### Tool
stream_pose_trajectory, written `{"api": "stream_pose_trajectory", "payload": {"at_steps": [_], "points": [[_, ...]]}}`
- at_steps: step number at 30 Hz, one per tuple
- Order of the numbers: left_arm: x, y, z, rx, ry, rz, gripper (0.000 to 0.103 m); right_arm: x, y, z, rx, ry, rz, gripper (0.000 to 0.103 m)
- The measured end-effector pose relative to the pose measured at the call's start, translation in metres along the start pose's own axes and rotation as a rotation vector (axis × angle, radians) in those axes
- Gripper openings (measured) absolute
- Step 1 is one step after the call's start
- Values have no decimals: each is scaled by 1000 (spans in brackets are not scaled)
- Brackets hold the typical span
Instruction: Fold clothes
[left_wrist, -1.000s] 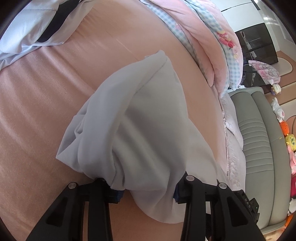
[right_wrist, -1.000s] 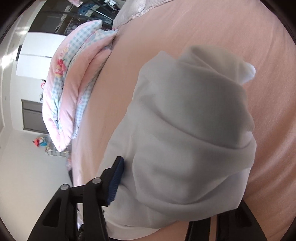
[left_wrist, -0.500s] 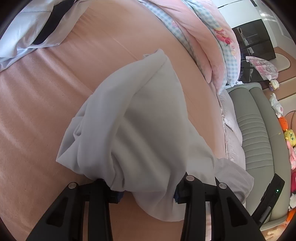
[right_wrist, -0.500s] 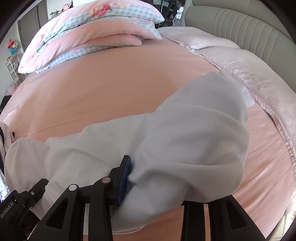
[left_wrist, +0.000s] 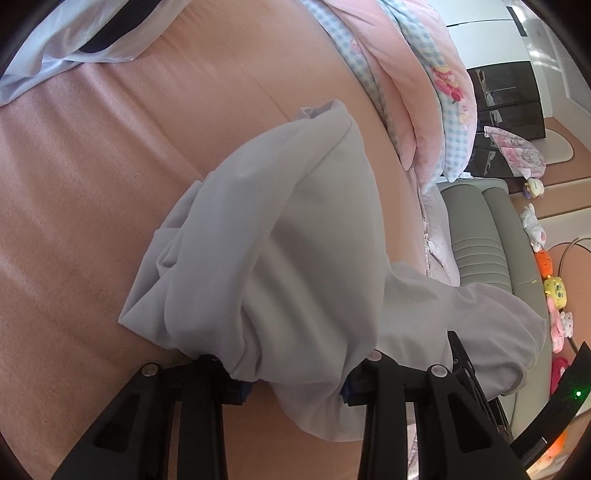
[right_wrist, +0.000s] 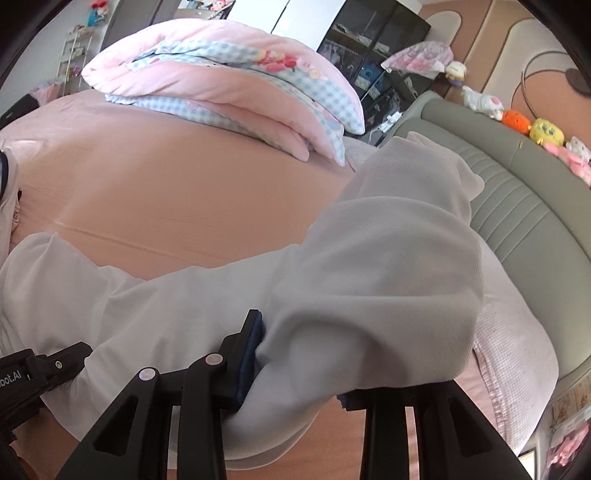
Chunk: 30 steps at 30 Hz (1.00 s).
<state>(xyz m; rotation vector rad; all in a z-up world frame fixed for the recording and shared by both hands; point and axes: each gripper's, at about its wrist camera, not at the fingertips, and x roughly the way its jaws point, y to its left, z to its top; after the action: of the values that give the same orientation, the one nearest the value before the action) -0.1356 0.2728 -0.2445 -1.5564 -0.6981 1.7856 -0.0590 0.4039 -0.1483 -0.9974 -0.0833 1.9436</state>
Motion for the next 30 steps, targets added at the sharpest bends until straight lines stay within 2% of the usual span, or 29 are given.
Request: {"api": "stream_pose_trajectory", "payload": {"at_steps": [11,20,26,30], "points": [[-3,6,1,-21,12,-30,29,-27,38,12,-202,-116,-35,33],[-7,12,-2,-27,13,-42,29,-43,79,16,-369,-192,20,32],[-8,19,-2,-48,24,-72,28,-42,85,18,-385,-194,49,30],[-6,15,-3,-39,18,-70,28,-40,79,19,-357,-180,103,30]]}}
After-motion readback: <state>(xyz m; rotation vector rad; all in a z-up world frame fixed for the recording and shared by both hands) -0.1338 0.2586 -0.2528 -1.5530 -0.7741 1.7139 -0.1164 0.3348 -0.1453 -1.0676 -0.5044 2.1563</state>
